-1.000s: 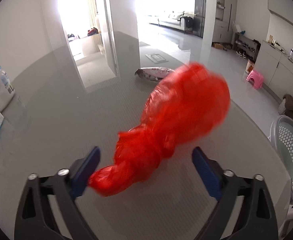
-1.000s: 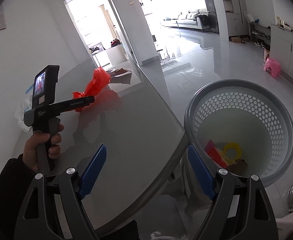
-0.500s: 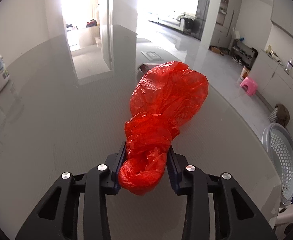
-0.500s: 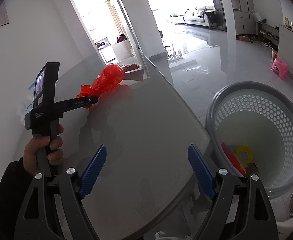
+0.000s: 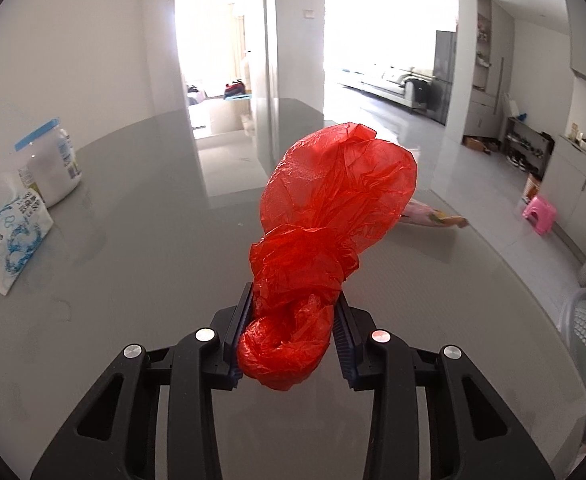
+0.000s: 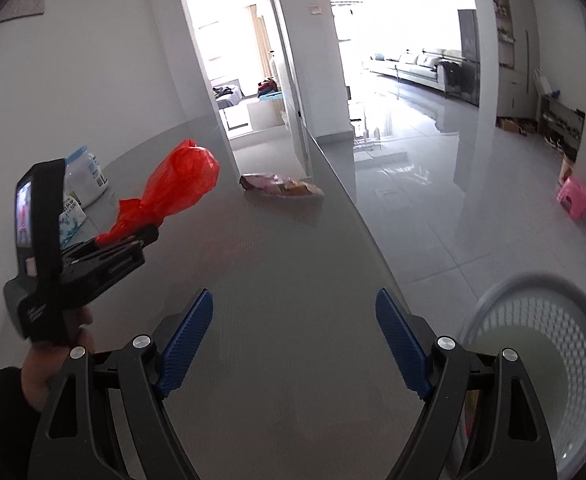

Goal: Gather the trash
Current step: 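Grasp the pink snack wrapper with the right tool while the left tool holds the bag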

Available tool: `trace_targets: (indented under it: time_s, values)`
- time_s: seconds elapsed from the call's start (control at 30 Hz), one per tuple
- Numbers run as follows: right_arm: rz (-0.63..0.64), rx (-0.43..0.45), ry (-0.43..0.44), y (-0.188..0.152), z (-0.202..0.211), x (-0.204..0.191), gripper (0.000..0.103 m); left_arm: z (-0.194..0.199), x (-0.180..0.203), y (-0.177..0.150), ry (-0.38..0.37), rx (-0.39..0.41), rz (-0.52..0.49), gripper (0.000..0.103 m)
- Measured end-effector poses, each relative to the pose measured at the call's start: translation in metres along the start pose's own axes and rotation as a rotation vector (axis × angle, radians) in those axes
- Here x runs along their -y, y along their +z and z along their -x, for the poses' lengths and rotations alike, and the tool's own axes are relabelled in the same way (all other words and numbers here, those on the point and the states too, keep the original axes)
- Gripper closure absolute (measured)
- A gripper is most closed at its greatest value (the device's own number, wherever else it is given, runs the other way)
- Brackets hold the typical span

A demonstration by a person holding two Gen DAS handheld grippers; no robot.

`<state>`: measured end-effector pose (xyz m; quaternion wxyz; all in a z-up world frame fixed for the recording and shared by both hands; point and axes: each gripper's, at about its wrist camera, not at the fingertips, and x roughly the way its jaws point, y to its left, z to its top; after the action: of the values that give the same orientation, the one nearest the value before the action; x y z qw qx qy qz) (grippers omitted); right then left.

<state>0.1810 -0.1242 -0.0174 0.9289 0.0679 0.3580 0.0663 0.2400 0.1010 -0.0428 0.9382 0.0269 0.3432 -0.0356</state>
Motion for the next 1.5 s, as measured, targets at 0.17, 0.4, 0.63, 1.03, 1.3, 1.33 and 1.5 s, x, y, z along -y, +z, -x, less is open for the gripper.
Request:
trace_targets:
  time_s: [0.17,0.4,0.63,1.03,1.3,1.33,1.5]
  values:
    - [0.108,-0.014,0.014,0.032,-0.044,-0.013,0.023,-0.009,-0.018,0.004,0.015,-0.019,0.049,0.067]
    - [0.16,-0.084,0.036,0.062,-0.117,-0.019,0.023,-0.022,-0.048,0.011,0.074,-0.025,0.102,0.067]
    - [0.147,-0.119,0.0,0.088,-0.162,-0.02,0.023,-0.033,-0.066,0.014,0.077,-0.064,0.148,0.067]
    - [0.272,-0.172,-0.042,0.105,-0.205,-0.02,0.023,-0.035,-0.069,0.015,0.09,-0.068,0.156,0.067]
    - [0.318,-0.197,-0.063,0.109,-0.223,-0.037,0.024,-0.029,-0.064,0.013,0.097,-0.061,0.156,0.067]
    - [0.321,-0.197,-0.06,0.109,-0.224,-0.038,0.03,-0.029,-0.064,0.013,0.099,-0.059,0.155,0.067]
    - [0.332,-0.187,-0.043,0.109,-0.224,-0.041,0.061,-0.027,-0.061,0.012,0.101,-0.055,0.155,0.067]
